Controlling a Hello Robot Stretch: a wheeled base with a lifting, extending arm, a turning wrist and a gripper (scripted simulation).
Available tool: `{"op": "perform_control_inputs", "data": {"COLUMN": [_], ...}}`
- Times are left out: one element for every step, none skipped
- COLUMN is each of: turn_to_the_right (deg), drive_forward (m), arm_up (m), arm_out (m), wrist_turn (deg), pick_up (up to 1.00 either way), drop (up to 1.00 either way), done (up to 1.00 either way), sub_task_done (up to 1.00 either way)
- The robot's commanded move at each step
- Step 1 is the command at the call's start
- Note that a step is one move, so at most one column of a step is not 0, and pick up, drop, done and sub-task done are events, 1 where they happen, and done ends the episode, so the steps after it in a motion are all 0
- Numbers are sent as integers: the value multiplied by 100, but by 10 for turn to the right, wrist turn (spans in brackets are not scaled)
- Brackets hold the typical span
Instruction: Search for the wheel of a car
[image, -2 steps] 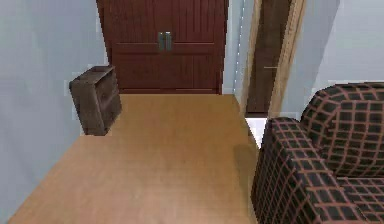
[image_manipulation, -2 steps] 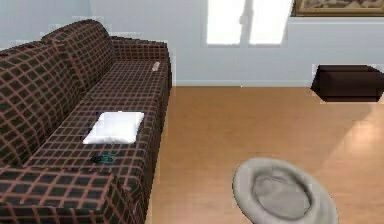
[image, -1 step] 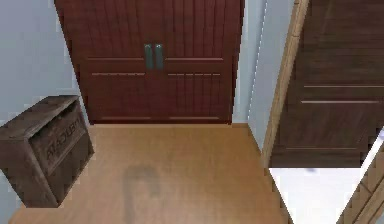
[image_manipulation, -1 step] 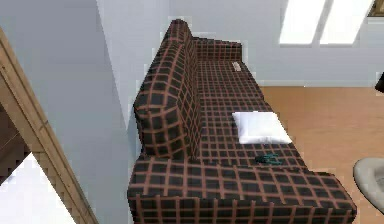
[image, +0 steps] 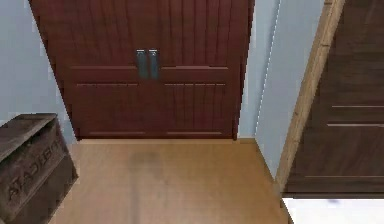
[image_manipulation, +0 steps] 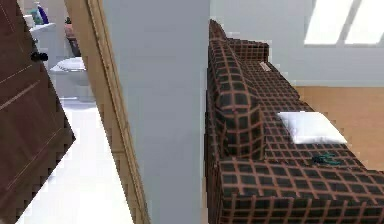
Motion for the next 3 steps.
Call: {"op": "perform_control_inputs", "data": {"turn_to_the_right": [420,0,450], "drive_forward": [0,95,0], "arm_up": [0,0,0], "arm_out": [0,0,0], "wrist_turn": [0,0,0], "pick_up": [0,0,0], "drop": [0,0,0], "done": [0,0,0], "sub_task_done": [0,0,0]}}
